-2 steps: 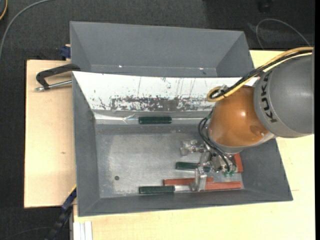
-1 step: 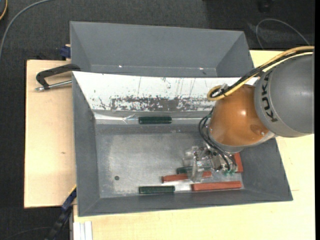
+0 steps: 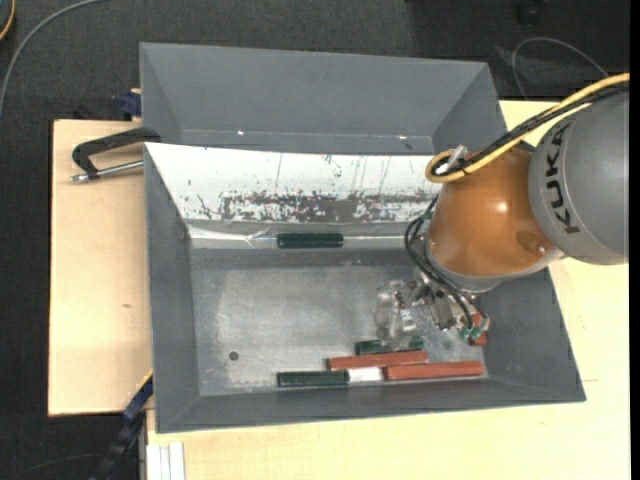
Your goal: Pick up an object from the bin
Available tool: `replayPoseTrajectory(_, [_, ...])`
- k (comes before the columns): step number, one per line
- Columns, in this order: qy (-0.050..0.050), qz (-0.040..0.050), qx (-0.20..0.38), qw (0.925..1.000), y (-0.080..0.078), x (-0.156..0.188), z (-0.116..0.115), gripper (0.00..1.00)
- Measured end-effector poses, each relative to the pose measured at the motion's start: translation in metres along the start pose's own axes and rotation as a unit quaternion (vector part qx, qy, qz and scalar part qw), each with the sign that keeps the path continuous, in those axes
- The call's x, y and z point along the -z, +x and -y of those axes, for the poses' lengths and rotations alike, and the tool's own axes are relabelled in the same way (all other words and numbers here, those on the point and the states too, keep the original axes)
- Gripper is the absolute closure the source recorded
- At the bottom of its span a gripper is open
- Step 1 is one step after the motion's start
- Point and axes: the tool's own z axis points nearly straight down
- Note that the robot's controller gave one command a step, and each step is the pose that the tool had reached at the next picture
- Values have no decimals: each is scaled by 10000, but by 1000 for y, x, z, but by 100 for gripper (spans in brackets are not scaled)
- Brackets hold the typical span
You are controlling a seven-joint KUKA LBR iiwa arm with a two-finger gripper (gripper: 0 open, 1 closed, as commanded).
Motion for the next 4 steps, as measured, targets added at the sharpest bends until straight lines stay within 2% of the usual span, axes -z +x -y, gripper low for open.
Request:
replayPoseTrajectory(1, [-4,-25,-3,10000,1,-3,0,0])
replayPoseTrajectory(2, [-14,-72,93,9999,2,-51,-10,0])
replayPoseTrajectory(3, [-9,-46,87,10000,1,-48,-10,100])
replayPoseTrajectory(4, [-3,-25,-1,10000,-30,73,9,100])
